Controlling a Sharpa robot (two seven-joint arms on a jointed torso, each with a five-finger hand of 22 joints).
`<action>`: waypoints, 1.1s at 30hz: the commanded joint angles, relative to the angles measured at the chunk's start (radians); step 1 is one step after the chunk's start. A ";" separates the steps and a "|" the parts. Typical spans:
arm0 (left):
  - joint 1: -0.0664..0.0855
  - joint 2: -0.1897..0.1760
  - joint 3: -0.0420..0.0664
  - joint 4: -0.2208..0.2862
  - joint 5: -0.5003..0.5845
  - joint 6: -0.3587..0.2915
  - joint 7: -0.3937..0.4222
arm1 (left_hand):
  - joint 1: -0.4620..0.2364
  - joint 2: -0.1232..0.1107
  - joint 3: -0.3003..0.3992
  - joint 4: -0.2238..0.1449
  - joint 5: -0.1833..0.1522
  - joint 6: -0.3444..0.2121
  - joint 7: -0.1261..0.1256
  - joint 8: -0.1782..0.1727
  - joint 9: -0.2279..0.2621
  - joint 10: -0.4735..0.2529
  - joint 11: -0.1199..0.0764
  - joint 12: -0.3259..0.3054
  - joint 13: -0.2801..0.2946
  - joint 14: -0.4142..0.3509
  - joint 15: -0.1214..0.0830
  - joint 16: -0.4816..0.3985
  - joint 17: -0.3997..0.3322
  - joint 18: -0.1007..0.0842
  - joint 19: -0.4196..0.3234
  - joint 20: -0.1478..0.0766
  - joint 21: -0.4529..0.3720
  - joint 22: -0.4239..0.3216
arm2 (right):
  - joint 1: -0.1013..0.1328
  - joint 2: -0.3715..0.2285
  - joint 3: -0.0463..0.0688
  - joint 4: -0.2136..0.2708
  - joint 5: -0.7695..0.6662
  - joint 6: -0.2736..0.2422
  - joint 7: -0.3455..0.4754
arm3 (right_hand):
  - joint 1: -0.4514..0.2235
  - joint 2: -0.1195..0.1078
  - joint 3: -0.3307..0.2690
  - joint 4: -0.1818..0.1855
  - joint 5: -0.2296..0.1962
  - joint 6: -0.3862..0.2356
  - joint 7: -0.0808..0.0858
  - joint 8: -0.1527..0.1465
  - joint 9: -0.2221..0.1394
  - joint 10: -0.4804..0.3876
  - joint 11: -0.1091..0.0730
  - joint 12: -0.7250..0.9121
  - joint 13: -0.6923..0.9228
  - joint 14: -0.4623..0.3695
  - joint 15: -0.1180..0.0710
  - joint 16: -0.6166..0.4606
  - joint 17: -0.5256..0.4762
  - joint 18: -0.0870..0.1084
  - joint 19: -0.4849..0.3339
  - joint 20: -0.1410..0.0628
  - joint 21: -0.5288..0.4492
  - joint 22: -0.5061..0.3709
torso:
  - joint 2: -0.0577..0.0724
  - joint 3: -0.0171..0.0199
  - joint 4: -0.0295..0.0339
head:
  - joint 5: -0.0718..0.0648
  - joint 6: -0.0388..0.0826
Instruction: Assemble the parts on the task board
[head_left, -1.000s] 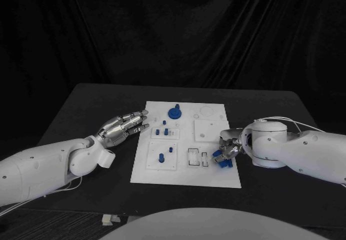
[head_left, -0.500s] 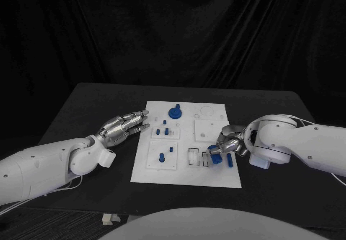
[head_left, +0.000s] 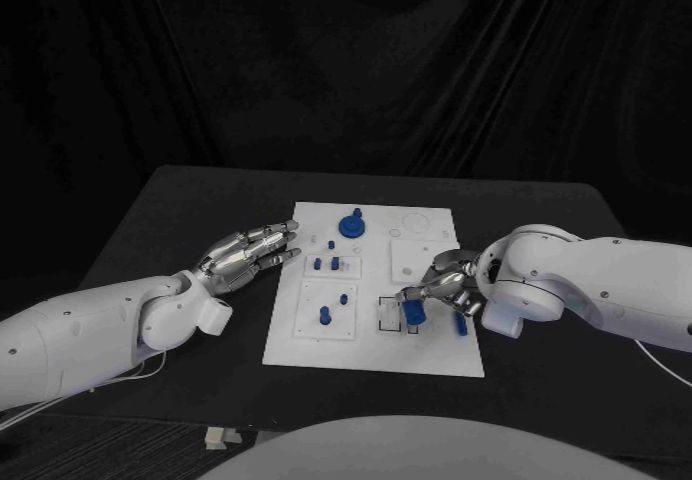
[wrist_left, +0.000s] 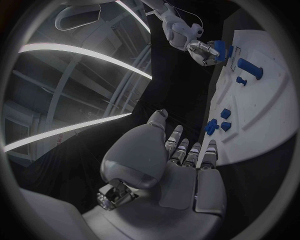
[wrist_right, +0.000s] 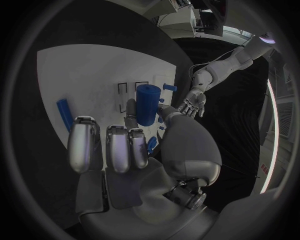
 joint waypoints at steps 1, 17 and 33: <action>-0.002 0.002 0.001 0.002 0.006 0.015 0.010 | 0.002 0.004 0.004 -0.003 0.005 -0.001 0.005 0.007 0.001 0.000 0.004 0.007 0.001 0.000 0.008 0.005 0.002 0.010 -0.001 0.004 0.002 0.000 | -0.009 0.011 0.000 -0.011 0.029 -0.007 -0.009 | -0.010 0.001 0.002 0.001 -0.015 -0.009 0.000 0.003 -0.002 0.107 0.005 0.004 0.263 0.071 0.010 0.000 0.081 0.011 0.027 0.008 -0.008 0.196 | 0.001 -0.0005 0.0005 | 0.000 0.000; -0.005 0.005 0.001 -0.002 0.006 0.023 0.007 | 0.002 0.004 0.005 -0.004 0.005 -0.002 0.005 0.007 0.001 0.000 0.005 0.007 0.001 0.000 0.009 0.005 0.002 0.010 0.000 0.005 0.002 0.000 | -0.034 0.057 0.000 -0.049 -0.056 -0.001 -0.010 | -0.010 0.005 -0.009 -0.003 -0.072 -0.052 0.014 -0.008 -0.018 0.107 0.017 0.004 0.263 0.068 0.019 -0.009 0.065 0.015 0.021 0.015 -0.026 0.191 | 0.001 -0.0004 -0.0002 | 0.003 0.000; -0.010 0.007 0.001 -0.006 0.006 0.029 0.005 | 0.002 0.004 0.005 -0.004 0.005 -0.002 0.005 0.007 0.001 0.000 0.005 0.007 0.001 0.000 0.009 0.005 0.002 0.010 0.000 0.005 0.002 0.000 | -0.039 0.069 0.000 -0.053 -0.072 0.014 -0.011 | -0.050 0.021 -0.062 0.041 -0.240 -0.069 0.017 0.018 -0.041 0.107 0.020 0.004 0.263 0.066 0.023 -0.015 0.054 0.018 0.017 0.021 -0.040 0.187 | 0.000 0.0003 0.0005 | 0.008 0.000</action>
